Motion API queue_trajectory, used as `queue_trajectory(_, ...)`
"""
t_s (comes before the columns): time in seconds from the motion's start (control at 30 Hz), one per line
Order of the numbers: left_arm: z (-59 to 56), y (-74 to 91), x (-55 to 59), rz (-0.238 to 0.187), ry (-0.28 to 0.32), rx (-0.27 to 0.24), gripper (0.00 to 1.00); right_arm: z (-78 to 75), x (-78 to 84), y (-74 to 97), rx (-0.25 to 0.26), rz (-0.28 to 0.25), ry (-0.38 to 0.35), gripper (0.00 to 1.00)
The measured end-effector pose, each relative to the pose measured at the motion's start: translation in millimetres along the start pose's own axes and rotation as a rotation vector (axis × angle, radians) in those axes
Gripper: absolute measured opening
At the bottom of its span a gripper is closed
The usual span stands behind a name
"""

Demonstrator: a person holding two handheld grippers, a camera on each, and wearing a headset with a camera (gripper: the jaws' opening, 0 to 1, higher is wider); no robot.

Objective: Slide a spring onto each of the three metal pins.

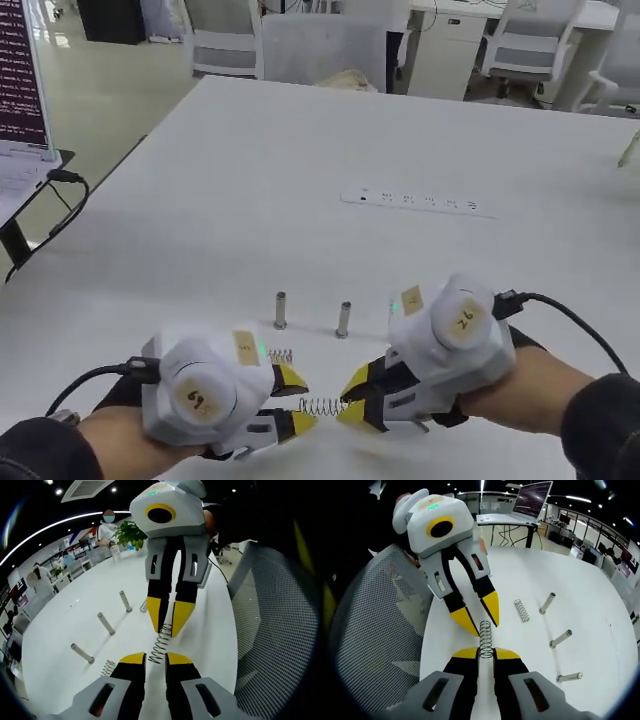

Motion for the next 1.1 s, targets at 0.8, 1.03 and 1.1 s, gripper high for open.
queue_trajectory(0.8, -3.2, -1.6, -1.6, -0.050, 0.138, 0.067, 0.02, 3.1, -22.4, 14.5, -0.025, -0.106, -0.033, 0.08)
queue_trajectory(1.03, -7.5, -2.0, -6.8, -0.071, 0.139, 0.091, 0.01, 6.6, -20.5, 9.6, -0.056, -0.070, -0.018, 0.09)
queue_trajectory(1.1, -8.0, -2.0, -8.5, -0.075, 0.148, 0.098, 0.01, 6.4, -19.7, 7.9, -0.060, -0.066, -0.019, 0.09)
Point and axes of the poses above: the centre of the closed fingertips' face, and the gripper's own axes: y roughly backward along the fingers, z roughly to its left, x roughly out of its underside, the point moved 6 cm from there along y, roughly backward along the fingers, and after that the axes turned 7 degrees about -x, right-handed, at the moved point
